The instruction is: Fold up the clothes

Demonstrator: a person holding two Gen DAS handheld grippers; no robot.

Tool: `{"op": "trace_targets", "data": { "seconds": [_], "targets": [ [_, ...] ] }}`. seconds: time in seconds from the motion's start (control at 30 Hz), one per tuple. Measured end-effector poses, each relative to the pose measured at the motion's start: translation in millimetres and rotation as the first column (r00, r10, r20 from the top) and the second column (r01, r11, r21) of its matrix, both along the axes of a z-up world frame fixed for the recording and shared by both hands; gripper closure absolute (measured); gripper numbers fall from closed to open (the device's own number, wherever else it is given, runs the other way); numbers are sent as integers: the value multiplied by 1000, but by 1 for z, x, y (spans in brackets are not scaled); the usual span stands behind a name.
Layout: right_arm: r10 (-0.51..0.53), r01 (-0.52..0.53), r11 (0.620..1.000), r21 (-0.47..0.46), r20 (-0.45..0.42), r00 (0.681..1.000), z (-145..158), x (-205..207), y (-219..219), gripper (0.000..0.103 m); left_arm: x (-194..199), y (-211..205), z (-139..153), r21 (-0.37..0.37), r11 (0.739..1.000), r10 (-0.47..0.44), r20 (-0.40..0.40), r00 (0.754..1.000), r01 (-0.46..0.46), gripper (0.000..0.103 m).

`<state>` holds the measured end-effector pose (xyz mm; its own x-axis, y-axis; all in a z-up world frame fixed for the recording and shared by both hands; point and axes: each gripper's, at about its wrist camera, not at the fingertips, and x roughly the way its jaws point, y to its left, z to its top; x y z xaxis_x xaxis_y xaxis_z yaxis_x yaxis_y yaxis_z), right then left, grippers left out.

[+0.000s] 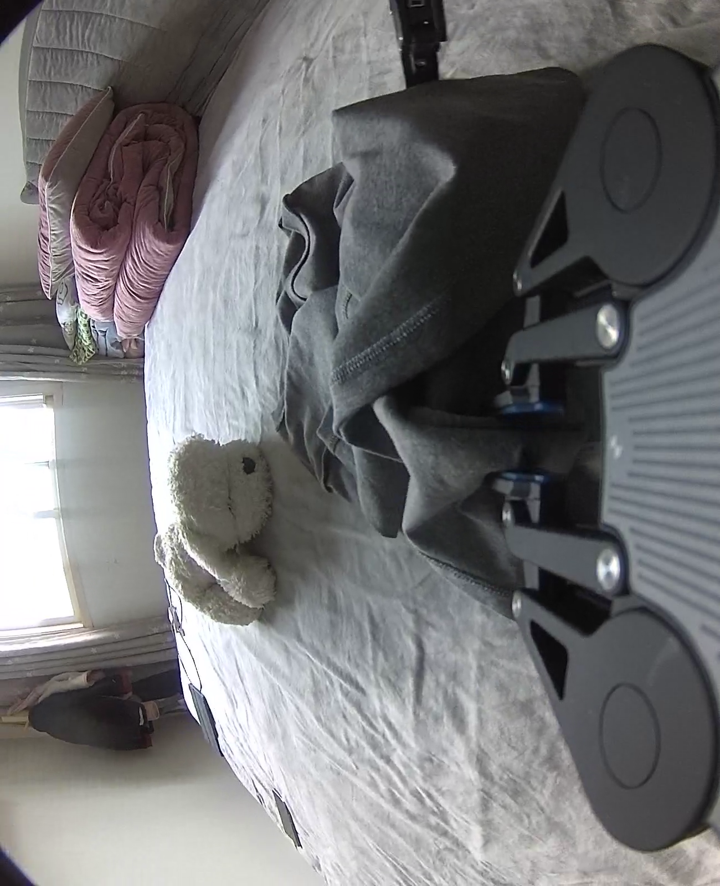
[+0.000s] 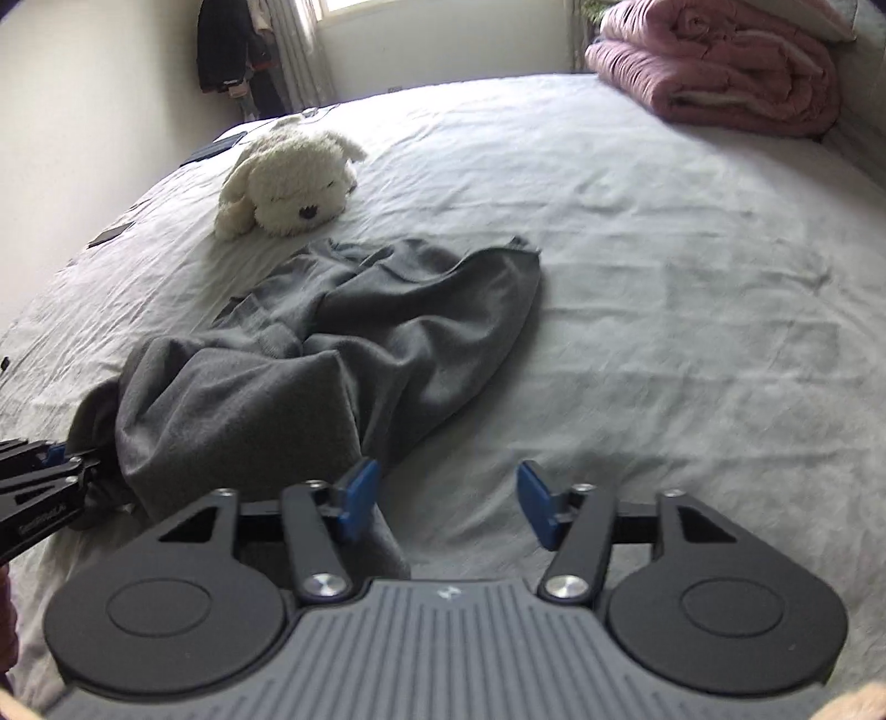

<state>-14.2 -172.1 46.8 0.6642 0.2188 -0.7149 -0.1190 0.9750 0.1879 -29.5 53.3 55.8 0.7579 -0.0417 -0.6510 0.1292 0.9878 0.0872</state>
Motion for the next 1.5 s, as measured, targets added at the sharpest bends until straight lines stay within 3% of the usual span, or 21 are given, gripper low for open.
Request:
{"op": "trace_targets", "data": {
  "seconds": [0.03,0.1,0.17,0.33,0.47,0.5,0.53,0.57,0.6,0.67,0.7,0.77,0.87,0.97,1.03,1.1,1.17,1.23,1.3,1.4,1.5],
  "targets": [
    [11,-11,1000,5,-12,1000,-3,0,4,36,1,1,-1,13,1000,15,0,1000,-15,59],
    [30,-30,999,-12,-21,999,-7,-3,13,34,2,2,-2,33,999,30,13,999,-30,50],
    [39,-40,998,-38,-25,999,-9,-5,20,28,3,3,-2,39,998,39,21,999,-40,32],
    [23,-23,1000,2,-90,996,-25,0,19,20,7,2,-10,44,998,39,6,999,-39,18],
    [19,-21,999,-47,-53,998,-30,-5,33,14,16,5,-21,4,998,63,-41,997,-63,16],
    [33,-35,998,-59,-38,999,-31,-7,37,15,18,6,-24,-11,997,70,-53,996,-71,17],
    [44,-45,997,-61,-27,999,-32,-9,40,23,18,6,-25,-24,998,64,-58,996,-66,21],
    [55,-56,997,-61,-17,998,-32,-10,42,28,18,5,-26,-36,998,56,-62,997,-59,31],
    [79,-79,995,-61,-8,997,-32,-11,45,43,19,4,-26,-49,997,49,-65,997,-52,38],
    [104,-104,994,-38,-11,995,-30,-11,48,83,17,3,-26,-83,996,26,-77,997,-32,72],
    [108,-108,994,-18,-21,994,-29,-10,48,97,16,2,-25,-92,995,19,-82,996,-27,76],
    [103,-102,995,12,-32,994,-26,-7,45,98,13,3,-23,-104,994,6,-84,996,-15,81],
    [65,-65,998,26,-14,998,-19,-5,33,98,9,12,-19,-202,979,-6,-105,994,-15,84],
    [27,-29,999,37,59,998,1,-8,18,98,-2,13,-13,-283,959,-59,-112,992,25,85],
    [-6,0,999,52,122,992,19,-11,5,98,-13,6,-8,-311,945,-132,-85,988,100,85],
    [-48,33,996,77,202,978,41,-17,-13,98,-25,-3,-2,-334,920,-232,-42,972,205,85],
    [-95,72,993,94,272,958,62,-25,-31,98,-37,-11,7,-330,884,-350,0,937,330,85],
    [-121,90,989,117,295,948,74,-29,-50,98,-49,-18,15,-319,833,-464,40,885,452,85],
    [-122,99,991,92,291,949,76,-30,-61,98,-61,-26,24,-303,768,-570,79,818,565,84],
    [-152,139,988,67,266,952,72,-25,-72,98,-66,-24,24,-288,716,-647,69,759,636,83],
    [-179,166,983,74,249,952,70,-20,-80,98,-68,-13,30,-270,706,-658,93,748,655,78]
  ]
}}
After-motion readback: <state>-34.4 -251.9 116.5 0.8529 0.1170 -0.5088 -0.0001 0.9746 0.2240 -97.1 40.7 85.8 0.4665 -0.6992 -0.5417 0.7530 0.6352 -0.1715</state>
